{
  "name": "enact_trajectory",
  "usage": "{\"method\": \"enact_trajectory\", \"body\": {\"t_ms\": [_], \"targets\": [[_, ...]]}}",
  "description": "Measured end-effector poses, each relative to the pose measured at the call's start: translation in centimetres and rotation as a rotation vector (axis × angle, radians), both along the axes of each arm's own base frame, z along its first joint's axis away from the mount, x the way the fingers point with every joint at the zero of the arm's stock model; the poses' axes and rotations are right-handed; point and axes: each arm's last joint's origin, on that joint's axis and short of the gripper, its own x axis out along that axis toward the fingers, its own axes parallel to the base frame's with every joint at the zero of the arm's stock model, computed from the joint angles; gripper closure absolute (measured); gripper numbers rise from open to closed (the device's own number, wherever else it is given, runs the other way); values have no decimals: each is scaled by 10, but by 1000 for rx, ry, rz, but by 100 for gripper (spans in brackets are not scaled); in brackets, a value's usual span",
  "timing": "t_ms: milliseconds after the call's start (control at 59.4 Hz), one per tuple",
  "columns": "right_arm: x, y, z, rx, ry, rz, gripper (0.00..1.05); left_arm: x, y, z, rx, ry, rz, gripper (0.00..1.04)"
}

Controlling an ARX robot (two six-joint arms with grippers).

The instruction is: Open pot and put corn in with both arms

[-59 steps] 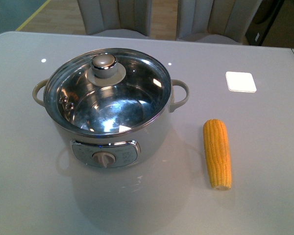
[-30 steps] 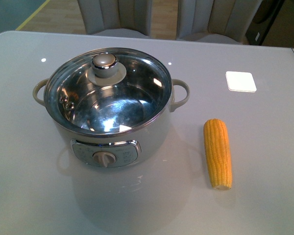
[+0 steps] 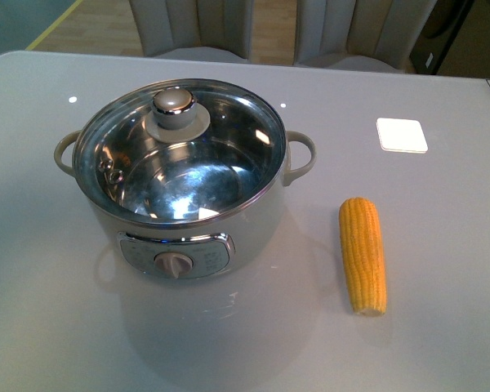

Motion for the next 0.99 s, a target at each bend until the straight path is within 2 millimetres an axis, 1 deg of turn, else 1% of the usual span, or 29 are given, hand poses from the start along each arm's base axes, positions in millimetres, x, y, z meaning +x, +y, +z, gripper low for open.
{"method": "enact_trajectory", "body": {"t_ms": [118, 337, 421, 606, 741, 994], "targets": [[0, 0, 0, 0, 0, 0, 9, 24, -11, -13, 15, 25, -57, 7], [0, 0, 0, 0, 0, 0, 9, 54, -39, -37, 61, 60, -179, 7], [0, 0, 0, 0, 0, 0, 9, 62, -49, -46, 79, 78, -211, 7], [0, 0, 0, 0, 0, 0, 9, 80, -69, -59, 102, 86, -282, 7], [0, 0, 0, 0, 0, 0, 9, 96, -85, -69, 132, 107, -344, 7], [0, 0, 0, 0, 0, 0, 9, 110, -101, -79, 162, 116, -383, 7]]}}
